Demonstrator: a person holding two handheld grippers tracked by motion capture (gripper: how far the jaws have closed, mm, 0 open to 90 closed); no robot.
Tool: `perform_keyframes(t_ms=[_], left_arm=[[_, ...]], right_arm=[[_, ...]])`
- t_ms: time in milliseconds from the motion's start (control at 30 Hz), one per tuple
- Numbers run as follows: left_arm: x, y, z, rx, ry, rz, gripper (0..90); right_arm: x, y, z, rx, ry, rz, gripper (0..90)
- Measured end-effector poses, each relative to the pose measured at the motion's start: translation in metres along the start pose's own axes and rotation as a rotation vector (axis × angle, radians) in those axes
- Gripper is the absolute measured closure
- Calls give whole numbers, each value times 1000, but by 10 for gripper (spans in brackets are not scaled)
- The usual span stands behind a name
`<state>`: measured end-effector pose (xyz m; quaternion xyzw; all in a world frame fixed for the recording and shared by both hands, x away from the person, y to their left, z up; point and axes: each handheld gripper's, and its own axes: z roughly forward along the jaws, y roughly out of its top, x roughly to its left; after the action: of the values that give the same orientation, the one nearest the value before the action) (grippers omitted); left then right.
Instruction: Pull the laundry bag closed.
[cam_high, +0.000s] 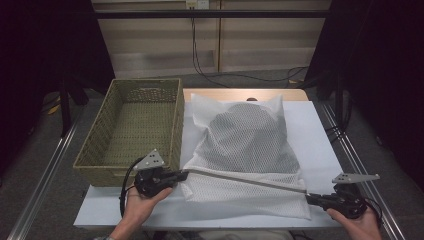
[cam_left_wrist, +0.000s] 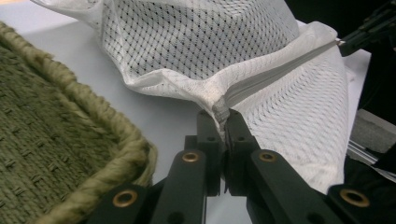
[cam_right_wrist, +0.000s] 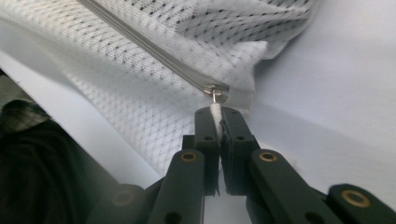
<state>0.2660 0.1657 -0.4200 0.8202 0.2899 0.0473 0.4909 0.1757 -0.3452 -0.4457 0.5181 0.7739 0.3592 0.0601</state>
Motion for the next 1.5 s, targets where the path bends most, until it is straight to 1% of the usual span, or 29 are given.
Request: perform_keyframes(t_ms=[33,67,133,167,200,233,300,367,400,467,533,567,667,700,767,833,900,1000,1067,1100,1133,1167,1233,1267,1300,1367,1433,1467,1500], left_arm=[[0,0,0,2,-9,2,873],[-1,0,0,3,4,6,873],[-1,-2,1,18,0,5,874],[-1,-3,2,10,3,3,874],[0,-3,3,10,-18,7,874],[0,-5,4,13,-32,-1,874],[-2,-7,4,16,-33,-11,874],[-6,-12,4,27,-34,5,872],[-6,-15,5,31,-33,1,871],[-8,-19,6,50,-25,7,870],[-9,-23,7,55,-27,17,869],[-10,-24,9,70,-25,19,869],[-11,-30,18,120,-26,17,868],[-11,-31,21,121,-15,25,868],[-11,-34,26,137,-15,32,866],[-9,-37,35,186,-18,49,861],[-9,-39,43,215,-21,53,849],[-10,-40,50,224,-7,74,834],[-10,-41,50,220,-5,75,803],[-11,-41,50,216,5,77,753],[-12,-42,51,207,-1,80,703],[-13,-41,50,216,9,84,651],[-13,-40,48,207,23,69,488],[-13,-40,46,200,14,68,479],[-13,-39,44,192,23,73,454],[-13,-38,39,177,18,68,382],[-15,-36,33,141,11,60,339],[-15,-36,30,128,6,59,314],[-16,-35,28,123,11,62,299]], right_arm=[[0,0,0,1,-6,1,867],[-1,0,0,-1,-11,-4,867],[-1,0,1,-6,-23,-7,868],[0,1,0,1,-56,-16,868],[-1,0,0,-4,-49,-13,868],[-1,0,-1,-26,-68,-15,868],[0,1,-2,-26,-89,-24,868],[0,1,-2,-33,-90,-23,868],[-1,1,-2,-43,-88,-21,868],[-1,1,-2,-37,-87,-10,868],[-1,2,-1,-34,-86,-16,868],[-1,2,0,-32,-85,-19,868],[-3,3,3,-30,-90,-24,867],[-3,3,4,-24,-94,-26,867],[-4,4,7,-19,-85,-29,867],[-5,5,10,-15,-81,-36,866],[-4,6,15,7,-76,-39,865],[-2,7,18,9,-86,-61,846],[-3,7,20,10,-101,-68,765],[-4,7,21,26,-108,-50,716],[-4,7,21,32,-112,-31,707],[-6,7,22,31,-114,-25,678],[-6,9,23,26,-119,-19,585],[-6,9,23,25,-116,-19,547],[-6,9,23,24,-109,-19,518],[-6,9,23,4,-103,-25,438],[-7,9,21,-17,-88,-23,376],[-7,9,20,-15,-86,-9,336],[-6,9,20,-27,-79,-16,305]])
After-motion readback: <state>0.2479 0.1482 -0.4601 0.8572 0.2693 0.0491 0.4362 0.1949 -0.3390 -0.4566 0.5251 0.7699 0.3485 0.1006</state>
